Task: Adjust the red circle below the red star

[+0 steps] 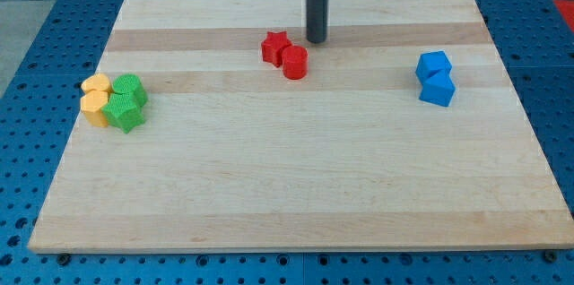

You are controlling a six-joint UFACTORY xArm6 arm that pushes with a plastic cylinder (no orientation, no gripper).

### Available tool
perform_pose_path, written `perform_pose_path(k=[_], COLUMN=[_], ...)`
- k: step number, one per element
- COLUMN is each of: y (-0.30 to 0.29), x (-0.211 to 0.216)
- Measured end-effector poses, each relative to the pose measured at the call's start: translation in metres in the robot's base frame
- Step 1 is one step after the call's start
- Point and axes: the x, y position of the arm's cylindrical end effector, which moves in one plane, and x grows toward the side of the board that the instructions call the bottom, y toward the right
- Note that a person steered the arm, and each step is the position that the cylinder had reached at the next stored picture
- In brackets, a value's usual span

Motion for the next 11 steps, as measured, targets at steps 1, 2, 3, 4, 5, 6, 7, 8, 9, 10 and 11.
perform_pose_path(k=[1, 2, 3, 4, 5, 6, 7, 8, 9, 10, 11], y=[0.007, -0.016, -0.041, -0.045, -0.015, -0.020, -0.081, -0.109, -0.098, -0.086, -0.092], x=[0.035, 0.048, 0.060, 0.075, 0.091, 0.106, 0.111, 0.114, 0.114, 0.113, 0.111])
